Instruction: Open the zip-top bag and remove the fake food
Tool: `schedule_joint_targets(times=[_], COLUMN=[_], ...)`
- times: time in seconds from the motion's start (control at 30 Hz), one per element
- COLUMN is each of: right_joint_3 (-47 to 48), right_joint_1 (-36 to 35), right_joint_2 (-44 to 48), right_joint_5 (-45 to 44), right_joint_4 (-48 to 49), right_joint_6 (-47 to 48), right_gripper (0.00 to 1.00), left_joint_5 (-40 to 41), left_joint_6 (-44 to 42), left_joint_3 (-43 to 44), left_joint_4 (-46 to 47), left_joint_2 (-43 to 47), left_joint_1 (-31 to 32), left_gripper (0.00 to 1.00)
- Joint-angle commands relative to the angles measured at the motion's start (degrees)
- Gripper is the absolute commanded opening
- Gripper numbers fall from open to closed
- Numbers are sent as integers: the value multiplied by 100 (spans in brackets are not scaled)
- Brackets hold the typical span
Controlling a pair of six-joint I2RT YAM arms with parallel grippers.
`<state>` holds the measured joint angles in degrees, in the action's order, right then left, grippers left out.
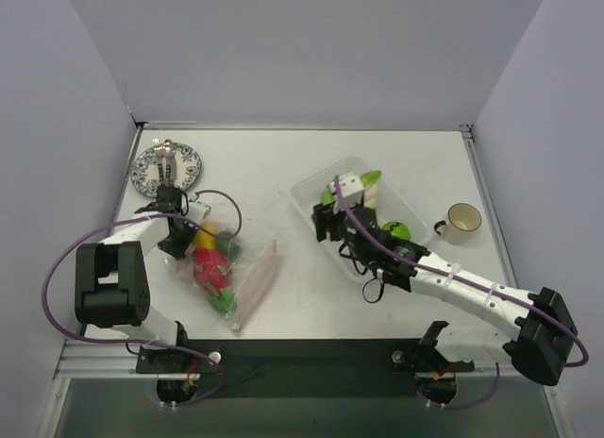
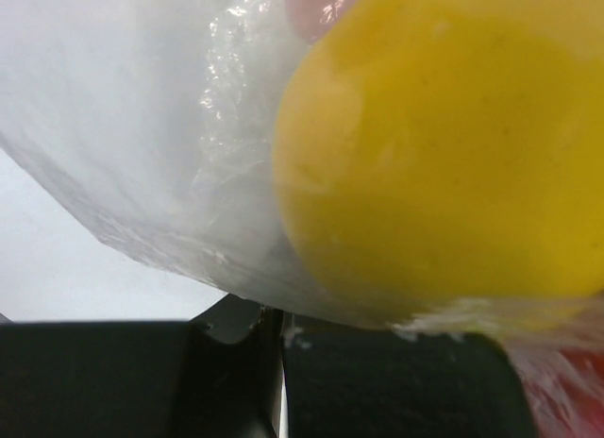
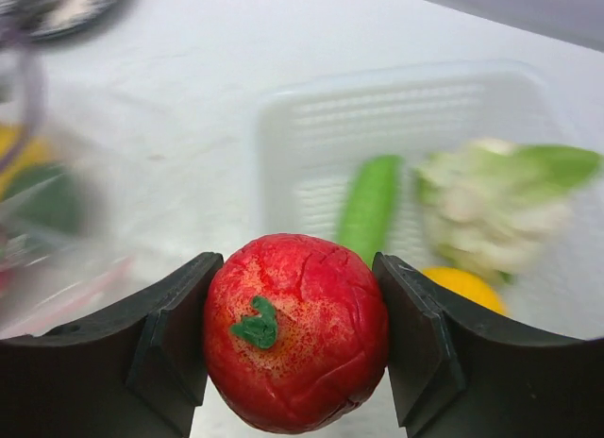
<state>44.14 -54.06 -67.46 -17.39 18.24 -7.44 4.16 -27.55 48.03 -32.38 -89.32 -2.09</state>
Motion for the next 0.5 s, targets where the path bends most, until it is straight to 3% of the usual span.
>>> schedule_joint_targets(times=[0.0, 0.03, 0.07, 0.1, 0.27, 0.47], right_joint_3=[190, 296, 393, 481, 640, -106], right_joint_1=[1072, 1186, 1301, 1337, 1478, 460], right_joint_2=[172, 120, -3, -65, -119, 488], right_joint_5=[-889, -950, -942, -898, -310, -607], right_joint_4=[-1312, -1497, -1795, -1972, -2176, -1228], right_joint_6=[-406, -546, -617, -705, -1198, -417], right_gripper=[38, 76, 96, 100, 100, 100], left_joint_5=[-889, -995, -1118, -1363, -2032, -3297], left_joint_6=[215, 241, 302, 338, 584, 830], left_joint_3=[-49, 30, 222, 355, 1189, 2674], left_joint_4=[-531, -672, -934, -1076, -1962, -3280], left_joint_2=[-43, 54, 255, 353, 897, 1197], left_joint_1=[-73, -73, -55, -55, -11, 33], left_gripper=[0, 0, 0, 0, 0, 0])
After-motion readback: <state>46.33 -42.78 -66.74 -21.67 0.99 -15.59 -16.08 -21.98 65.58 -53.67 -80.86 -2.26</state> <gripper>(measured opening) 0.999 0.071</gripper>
